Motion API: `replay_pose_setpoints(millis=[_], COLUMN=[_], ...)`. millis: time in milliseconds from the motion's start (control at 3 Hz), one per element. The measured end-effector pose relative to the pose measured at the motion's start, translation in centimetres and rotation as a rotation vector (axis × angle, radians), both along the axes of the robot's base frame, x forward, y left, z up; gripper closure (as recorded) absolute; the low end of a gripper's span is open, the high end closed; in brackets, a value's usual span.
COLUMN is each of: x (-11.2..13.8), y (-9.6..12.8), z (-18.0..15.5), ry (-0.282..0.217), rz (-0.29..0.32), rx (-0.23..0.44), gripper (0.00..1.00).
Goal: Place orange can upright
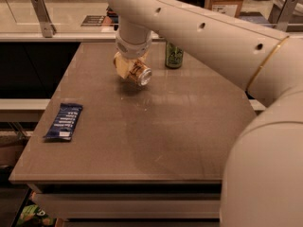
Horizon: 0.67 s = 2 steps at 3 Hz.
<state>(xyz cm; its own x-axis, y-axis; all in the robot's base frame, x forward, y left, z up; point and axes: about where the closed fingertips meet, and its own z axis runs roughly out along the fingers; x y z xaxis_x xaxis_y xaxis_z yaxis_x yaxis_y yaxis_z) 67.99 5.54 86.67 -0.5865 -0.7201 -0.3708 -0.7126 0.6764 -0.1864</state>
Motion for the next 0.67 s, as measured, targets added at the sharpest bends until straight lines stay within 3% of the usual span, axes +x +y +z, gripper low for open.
replay_pose_setpoints(millis=[667], x=[1.4], y=[-2.8], z=[4.1], ry=[-0.182], rz=[0.09], rx=[0.135], gripper=[1.0])
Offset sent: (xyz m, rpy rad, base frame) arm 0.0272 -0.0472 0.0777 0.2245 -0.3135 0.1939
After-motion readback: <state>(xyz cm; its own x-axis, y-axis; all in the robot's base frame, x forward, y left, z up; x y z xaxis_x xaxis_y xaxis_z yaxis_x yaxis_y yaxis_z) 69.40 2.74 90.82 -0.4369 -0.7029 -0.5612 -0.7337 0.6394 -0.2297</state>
